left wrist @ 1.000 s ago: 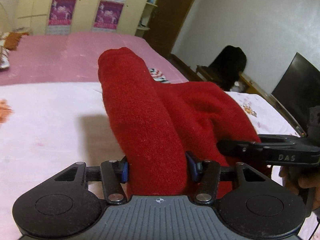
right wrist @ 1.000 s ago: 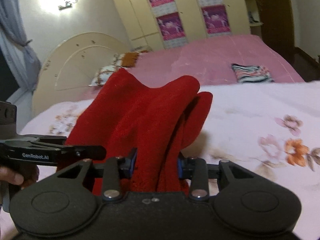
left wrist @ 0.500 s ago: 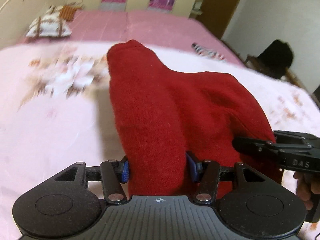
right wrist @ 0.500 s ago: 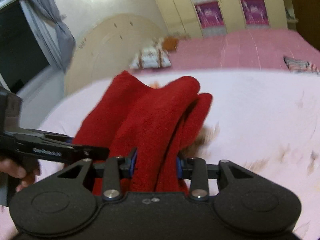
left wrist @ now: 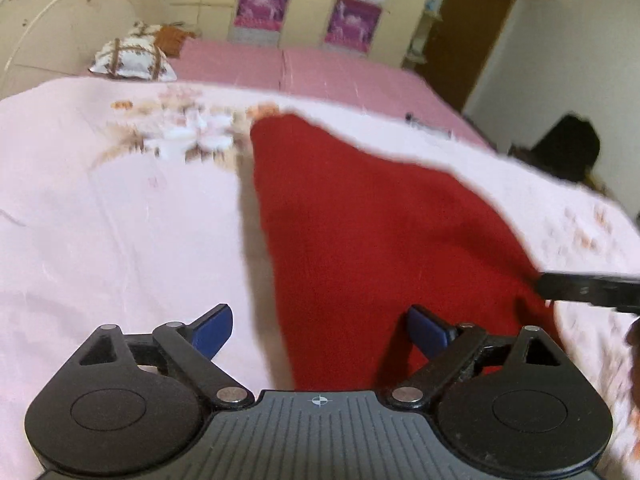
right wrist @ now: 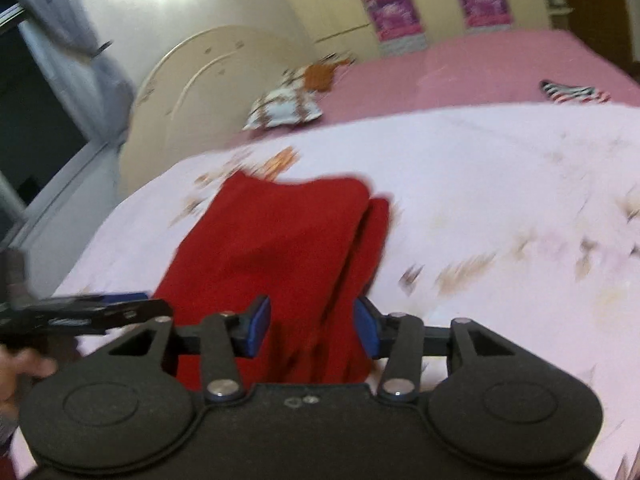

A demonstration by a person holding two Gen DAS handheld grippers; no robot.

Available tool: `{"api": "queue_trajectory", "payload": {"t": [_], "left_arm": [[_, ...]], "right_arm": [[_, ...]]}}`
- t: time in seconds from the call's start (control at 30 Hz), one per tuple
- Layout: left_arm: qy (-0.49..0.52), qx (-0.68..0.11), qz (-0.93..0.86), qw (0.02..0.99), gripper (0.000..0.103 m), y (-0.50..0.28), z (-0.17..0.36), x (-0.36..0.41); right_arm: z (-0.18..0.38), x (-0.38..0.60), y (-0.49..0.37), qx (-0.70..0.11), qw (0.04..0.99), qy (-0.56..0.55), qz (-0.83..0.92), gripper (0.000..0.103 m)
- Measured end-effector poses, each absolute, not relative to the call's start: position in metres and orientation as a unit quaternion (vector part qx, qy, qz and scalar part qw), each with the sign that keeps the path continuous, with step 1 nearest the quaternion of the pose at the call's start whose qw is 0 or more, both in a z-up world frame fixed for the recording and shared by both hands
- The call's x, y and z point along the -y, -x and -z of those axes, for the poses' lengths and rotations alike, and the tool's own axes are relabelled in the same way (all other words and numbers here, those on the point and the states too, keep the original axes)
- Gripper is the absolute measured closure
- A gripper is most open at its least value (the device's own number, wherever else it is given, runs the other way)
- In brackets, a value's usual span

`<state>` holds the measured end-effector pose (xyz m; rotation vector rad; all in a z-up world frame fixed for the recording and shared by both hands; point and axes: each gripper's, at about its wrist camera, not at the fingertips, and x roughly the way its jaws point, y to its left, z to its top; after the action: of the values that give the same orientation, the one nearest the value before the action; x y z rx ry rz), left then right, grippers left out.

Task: Fold small clothes

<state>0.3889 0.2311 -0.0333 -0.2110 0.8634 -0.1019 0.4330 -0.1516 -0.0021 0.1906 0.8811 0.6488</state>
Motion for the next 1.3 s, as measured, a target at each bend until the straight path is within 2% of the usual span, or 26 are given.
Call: {"api": "queue_trajectory", "payload": {"t": [0.07, 0.1, 0.2, 0.27, 0.37, 0.47, 0.5, 0.6, 0.7, 0.77, 0.8, 0.83, 0.87, 1.1, 1.3], "left_arm": [[0.105, -0.426, 0.041, 0.898, 0.010, -0.387, 0.043, -0.235], [0.111, -0.425, 0.039, 0.898, 0.010, -0.384, 0.044, -0.236], [0.103, -0.408, 0.031, 0.907, 0.010, -0.370, 0.032, -0.232], [0.098, -0.395, 0.031, 0.913, 0.010, -0.353, 0.024, -0.231], [0.109, -0.392, 0.032, 0.913, 0.010, -0.335, 0.030, -0.234], [0.106, -0.421, 0.029, 0.900, 0.010, -0.328, 0.049, -0.232], [0.095, -0.414, 0.029, 0.905, 0.010, -0.324, 0.053, -0.230], [0.099, -0.408, 0.016, 0.907, 0.010, -0.313, 0.043, -0.230], [0.073, -0.386, 0.005, 0.919, 0.010, -0.290, 0.022, -0.222], [0.075, -0.371, 0.006, 0.926, 0.009, -0.275, 0.008, -0.217], [0.077, -0.362, 0.003, 0.929, 0.004, -0.265, 0.000, -0.213], [0.078, -0.354, 0.001, 0.932, 0.000, -0.257, -0.007, -0.209], [0.077, -0.347, 0.001, 0.935, 0.000, -0.247, -0.014, -0.204], [0.058, -0.329, 0.020, 0.942, 0.000, -0.183, -0.046, -0.162], [0.045, -0.308, 0.027, 0.950, 0.000, -0.140, -0.071, -0.150]], "right_arm": [[0.011, 0.144, -0.426, -0.430, 0.850, -0.046, -0.301, 0.069], [0.018, 0.136, -0.427, -0.443, 0.853, -0.017, -0.276, 0.071], [0.026, 0.131, -0.427, -0.443, 0.864, 0.010, -0.239, 0.067], [0.012, 0.130, -0.413, -0.417, 0.878, 0.019, -0.233, 0.069], [-0.002, 0.126, -0.392, -0.400, 0.880, 0.007, -0.255, 0.063], [0.014, 0.111, -0.389, -0.421, 0.869, 0.058, -0.253, 0.067], [0.024, 0.108, -0.391, -0.433, 0.866, 0.077, -0.236, 0.064], [0.026, 0.120, -0.394, -0.444, 0.868, 0.046, -0.219, 0.063], [0.003, 0.130, -0.367, -0.409, 0.885, 0.038, -0.219, 0.061], [-0.011, 0.137, -0.354, -0.397, 0.891, 0.022, -0.221, 0.053], [-0.020, 0.141, -0.343, -0.388, 0.894, 0.015, -0.222, 0.043], [-0.029, 0.144, -0.333, -0.381, 0.897, 0.009, -0.224, 0.039], [-0.037, 0.147, -0.323, -0.376, 0.899, 0.003, -0.227, 0.034], [-0.065, 0.156, -0.246, -0.357, 0.908, 0.001, -0.218, 0.020], [-0.079, 0.167, -0.210, -0.350, 0.908, -0.005, -0.228, 0.016]]}}
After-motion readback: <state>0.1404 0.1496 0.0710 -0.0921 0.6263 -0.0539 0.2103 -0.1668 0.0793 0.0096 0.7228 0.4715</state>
